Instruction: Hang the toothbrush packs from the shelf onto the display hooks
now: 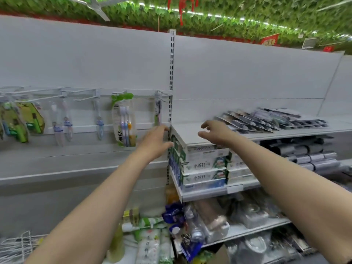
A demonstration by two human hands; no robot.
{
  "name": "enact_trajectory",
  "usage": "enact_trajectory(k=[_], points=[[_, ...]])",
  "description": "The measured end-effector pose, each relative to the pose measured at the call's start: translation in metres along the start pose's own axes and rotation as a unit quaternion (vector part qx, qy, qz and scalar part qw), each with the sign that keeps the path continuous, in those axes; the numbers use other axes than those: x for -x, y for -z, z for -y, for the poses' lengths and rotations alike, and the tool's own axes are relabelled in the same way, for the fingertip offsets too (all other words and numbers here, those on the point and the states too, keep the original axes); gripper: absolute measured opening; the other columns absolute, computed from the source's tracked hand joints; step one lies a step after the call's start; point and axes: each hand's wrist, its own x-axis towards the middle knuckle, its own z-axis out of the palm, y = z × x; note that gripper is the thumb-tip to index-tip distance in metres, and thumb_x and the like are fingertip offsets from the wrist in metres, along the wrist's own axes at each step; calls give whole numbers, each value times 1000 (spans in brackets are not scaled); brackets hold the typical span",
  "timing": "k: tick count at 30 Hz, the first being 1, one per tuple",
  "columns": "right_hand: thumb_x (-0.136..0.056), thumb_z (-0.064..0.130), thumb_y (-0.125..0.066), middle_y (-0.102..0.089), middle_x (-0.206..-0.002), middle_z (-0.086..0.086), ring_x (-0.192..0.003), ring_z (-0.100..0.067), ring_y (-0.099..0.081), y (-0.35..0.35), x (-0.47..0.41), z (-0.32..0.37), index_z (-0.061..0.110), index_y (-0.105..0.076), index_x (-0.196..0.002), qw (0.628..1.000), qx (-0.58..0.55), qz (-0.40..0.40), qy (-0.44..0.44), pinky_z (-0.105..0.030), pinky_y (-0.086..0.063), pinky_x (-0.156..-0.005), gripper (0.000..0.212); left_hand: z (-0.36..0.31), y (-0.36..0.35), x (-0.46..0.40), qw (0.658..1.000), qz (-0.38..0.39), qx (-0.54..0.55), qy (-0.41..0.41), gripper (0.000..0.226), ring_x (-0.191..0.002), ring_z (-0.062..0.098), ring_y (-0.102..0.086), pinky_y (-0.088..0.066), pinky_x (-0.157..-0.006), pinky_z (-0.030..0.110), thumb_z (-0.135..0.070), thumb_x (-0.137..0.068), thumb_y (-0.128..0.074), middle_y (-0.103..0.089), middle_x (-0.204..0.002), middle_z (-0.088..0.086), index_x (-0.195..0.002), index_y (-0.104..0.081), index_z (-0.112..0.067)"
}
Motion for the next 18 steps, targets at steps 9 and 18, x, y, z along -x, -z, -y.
enact_trajectory(k=[9, 18], points=[[-99, 41, -57, -50, -145, -9, -131, -30, -46, 99, 120, -114, 21, -41, -148, 975, 202, -72, 53, -43, -46, -98, 56, -148, -51, 34, 973, 51, -161, -155, 63, -131, 24, -46, -44, -102, 41, -38, -92, -66, -46, -144, 4, -145, -36, -23], [-99, 45, -53, -52, -143, -3, -133, -25, -43, 118, 192, -230, 22, -47, -144, 981, 156, -114, 4, -41, -46, -101, 52, -242, -147, 37, 964, 101, -131, -209, 60, -128, 23, -48, -45, -102, 40, -54, -92, -57, -49, -141, 4, -143, -42, -25]])
